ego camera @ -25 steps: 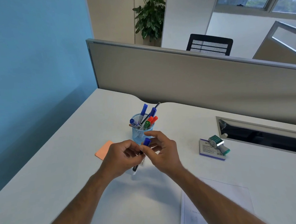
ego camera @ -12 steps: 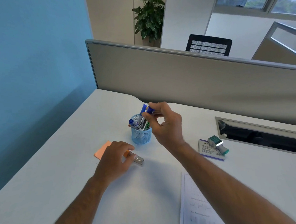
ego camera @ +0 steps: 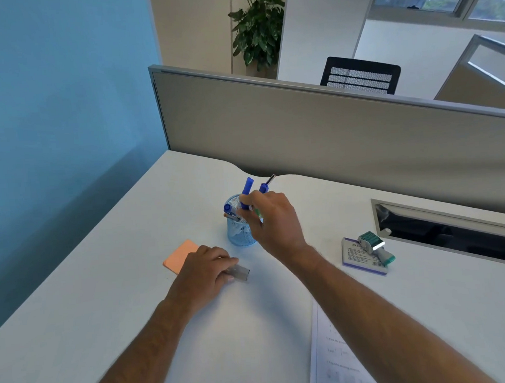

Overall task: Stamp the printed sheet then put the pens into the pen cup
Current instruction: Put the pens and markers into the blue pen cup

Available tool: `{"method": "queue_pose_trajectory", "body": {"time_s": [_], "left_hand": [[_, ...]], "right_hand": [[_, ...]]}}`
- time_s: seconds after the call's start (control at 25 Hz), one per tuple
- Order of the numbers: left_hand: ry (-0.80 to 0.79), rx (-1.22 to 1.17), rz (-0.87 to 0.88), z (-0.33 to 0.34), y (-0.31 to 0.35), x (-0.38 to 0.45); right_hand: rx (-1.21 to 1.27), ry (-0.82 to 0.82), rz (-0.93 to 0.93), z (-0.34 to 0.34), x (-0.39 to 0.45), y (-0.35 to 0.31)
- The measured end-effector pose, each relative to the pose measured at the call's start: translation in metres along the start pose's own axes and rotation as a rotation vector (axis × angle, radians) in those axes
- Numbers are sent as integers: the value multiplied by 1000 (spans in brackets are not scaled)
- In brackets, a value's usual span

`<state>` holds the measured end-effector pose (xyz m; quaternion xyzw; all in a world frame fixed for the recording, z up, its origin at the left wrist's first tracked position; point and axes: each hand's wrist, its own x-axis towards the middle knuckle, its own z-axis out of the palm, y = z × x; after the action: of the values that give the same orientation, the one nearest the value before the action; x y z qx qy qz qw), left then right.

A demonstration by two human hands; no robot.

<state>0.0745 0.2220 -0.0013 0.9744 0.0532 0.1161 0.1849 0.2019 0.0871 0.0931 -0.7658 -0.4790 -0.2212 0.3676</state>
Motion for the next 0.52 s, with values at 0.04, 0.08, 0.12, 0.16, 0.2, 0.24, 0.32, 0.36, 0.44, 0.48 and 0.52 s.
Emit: {"method": "queue_pose_trajectory", "body": {"time_s": [0.04,0.08,0.12,0.16,0.2,0.24,0.32,0.36,0.44,0.48,0.52], "left_hand": [[-9,1,-16,1,0,0],[-19,0,-32,2,-1,0],[-26,-9,-47,2,0,0],[-19,-26,-57,2,0,0],[5,-49,-64,1,1,0],[46,-77,-66,0,2,-1],[136,-184,-76,-2,4,-1],[161,-276,-93,-4,7,-1],[187,-499,-132,-9,13,0],[209,-599,-142,-11,16,2],[230,-675,-153,-12,19,3]], "right_hand": [[-57,-16,-36,1,-3,3],[-109,-26,-60,3,-7,7],[-155,-28,-75,3,-10,10],[-193,-21,-88,3,-13,14],[-217,-2,-101,4,-17,17],[-225,30,-113,3,-21,20],[-222,85,-111,2,-27,24],[-216,93,-93,1,-30,25],[-144,87,-40,-2,-37,26],[-68,74,-1,-3,-41,25],[13,52,52,-4,-45,23]]}}
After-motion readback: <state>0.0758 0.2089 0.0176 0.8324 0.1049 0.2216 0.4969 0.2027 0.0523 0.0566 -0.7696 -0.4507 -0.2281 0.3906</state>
